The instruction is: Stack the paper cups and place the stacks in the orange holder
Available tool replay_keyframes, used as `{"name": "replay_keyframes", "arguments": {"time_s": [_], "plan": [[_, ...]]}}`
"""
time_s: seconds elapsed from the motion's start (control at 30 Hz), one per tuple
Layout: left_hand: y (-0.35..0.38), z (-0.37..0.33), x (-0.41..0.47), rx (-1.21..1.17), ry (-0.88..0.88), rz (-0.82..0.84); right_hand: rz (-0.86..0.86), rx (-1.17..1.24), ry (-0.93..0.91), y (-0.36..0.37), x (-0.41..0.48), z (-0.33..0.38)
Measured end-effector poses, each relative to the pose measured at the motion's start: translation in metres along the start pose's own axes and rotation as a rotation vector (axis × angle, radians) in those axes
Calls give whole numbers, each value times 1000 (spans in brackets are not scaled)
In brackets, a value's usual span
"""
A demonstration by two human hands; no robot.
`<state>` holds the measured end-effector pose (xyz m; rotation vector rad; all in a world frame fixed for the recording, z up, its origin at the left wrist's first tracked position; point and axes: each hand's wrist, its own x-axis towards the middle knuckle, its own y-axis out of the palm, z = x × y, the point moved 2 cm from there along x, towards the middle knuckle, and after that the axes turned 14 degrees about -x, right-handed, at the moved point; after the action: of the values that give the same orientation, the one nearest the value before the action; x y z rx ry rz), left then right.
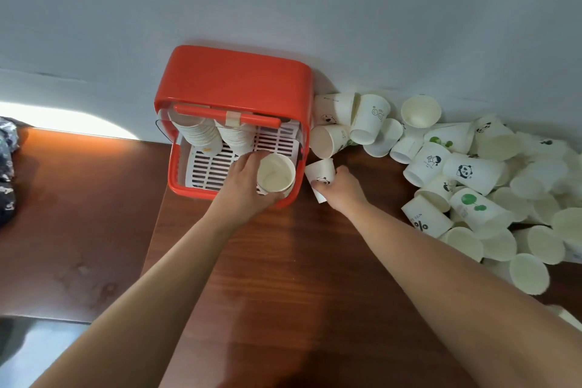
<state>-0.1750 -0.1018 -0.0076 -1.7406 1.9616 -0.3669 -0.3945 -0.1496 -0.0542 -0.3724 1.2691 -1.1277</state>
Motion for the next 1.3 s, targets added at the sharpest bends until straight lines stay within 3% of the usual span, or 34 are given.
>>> {"name": "replay_keyframes", "arguments": {"time_s": [0.07, 0.2, 0.4, 0.6, 0.67, 0.77, 0.87, 1.0, 1.1, 1.3], "plan": [[-2, 0, -4, 20, 28, -83, 18, 10, -6, -9, -6, -4], [-5, -23, -18, -168, 143, -297, 47, 121, -87, -37, -34, -16], [25, -60, -18, -537, -16, 87, 204, 368, -344, -68, -70, -11], [16, -56, -8, -588, -3, -19, 338, 412, -510, -71, -68, 12], [5, -47, -11, -606, -15, -74, 167, 231, -466, -74, -53, 8], [-8, -37, -18, -466, 47, -157, -203, -327, -409, -72, -22, -11], [-10, -31, -27, -451, 60, -237, -271, -612, -481, -56, -1, -27], [-2, -25, -30, -451, 41, -384, -286, -594, -542, -49, 7, -36], [5, -14, -24, -285, 41, -433, -305, -537, -588, -50, 5, -37], [20, 7, -15, 64, 32, -190, -388, -236, -715, -79, -24, -10]]}}
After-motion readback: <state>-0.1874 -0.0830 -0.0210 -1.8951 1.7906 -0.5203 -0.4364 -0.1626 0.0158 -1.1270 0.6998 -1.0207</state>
